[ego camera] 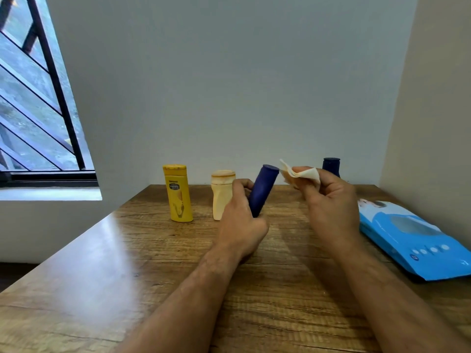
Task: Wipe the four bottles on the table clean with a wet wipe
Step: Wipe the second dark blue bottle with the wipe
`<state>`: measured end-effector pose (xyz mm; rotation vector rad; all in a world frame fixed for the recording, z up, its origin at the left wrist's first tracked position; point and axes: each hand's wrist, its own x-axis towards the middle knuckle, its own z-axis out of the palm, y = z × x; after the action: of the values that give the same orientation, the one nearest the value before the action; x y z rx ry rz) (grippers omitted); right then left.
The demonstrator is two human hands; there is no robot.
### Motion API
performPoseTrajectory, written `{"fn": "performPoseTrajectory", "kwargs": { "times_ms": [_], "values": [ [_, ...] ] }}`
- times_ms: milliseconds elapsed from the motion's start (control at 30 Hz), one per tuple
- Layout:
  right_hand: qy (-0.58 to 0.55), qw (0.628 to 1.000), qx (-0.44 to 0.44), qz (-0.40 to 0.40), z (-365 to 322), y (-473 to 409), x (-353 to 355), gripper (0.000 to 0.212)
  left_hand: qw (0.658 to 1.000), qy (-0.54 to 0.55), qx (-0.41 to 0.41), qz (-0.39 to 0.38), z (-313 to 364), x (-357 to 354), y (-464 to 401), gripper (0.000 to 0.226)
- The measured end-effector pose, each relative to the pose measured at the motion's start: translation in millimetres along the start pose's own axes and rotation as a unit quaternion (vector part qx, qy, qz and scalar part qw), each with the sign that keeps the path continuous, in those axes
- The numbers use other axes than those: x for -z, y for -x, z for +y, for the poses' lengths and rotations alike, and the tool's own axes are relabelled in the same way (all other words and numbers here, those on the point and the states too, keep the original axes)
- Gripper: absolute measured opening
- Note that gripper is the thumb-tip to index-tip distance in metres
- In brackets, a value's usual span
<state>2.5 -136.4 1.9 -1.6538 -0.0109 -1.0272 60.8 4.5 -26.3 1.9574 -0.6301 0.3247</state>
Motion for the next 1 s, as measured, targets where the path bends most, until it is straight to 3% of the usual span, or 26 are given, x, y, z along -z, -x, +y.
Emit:
{"fn": "performPoseTrajectory", "kwargs": {
  "times_ms": [133,267,433,600,800,867,1000],
  "values": [
    [-0.017,0.999,-0.035,0.024,2,-2,1,0.019,0.987,0.148,0.000,-0.057,2,-2,3,0.060],
    [0.019,1.000,-0.012,-0.004,4,1,-4,0.019,0.987,0.132,-0.007,-0.092,-1,-8,2,0.061],
    [0.087,0.992,0.059,-0.066,5,6,-3,0.022,0.991,0.126,-0.030,-0.044,-3,-10,-2,0.066],
    [0.197,0.962,0.121,-0.144,10,9,-6,0.027,0.990,0.136,-0.026,-0.029,-7,-9,-3,0.070],
    [0.222,0.966,0.131,0.005,8,5,0,0.027,0.975,0.178,-0.009,-0.133,1,-14,2,0.076],
    [0.223,0.965,0.132,-0.024,8,5,0,0.027,0.963,0.217,-0.009,-0.162,1,-13,5,0.077],
    [0.229,0.947,0.141,-0.176,7,11,-5,0.027,0.934,0.325,0.016,-0.149,-2,-8,2,0.079]
  ]
}}
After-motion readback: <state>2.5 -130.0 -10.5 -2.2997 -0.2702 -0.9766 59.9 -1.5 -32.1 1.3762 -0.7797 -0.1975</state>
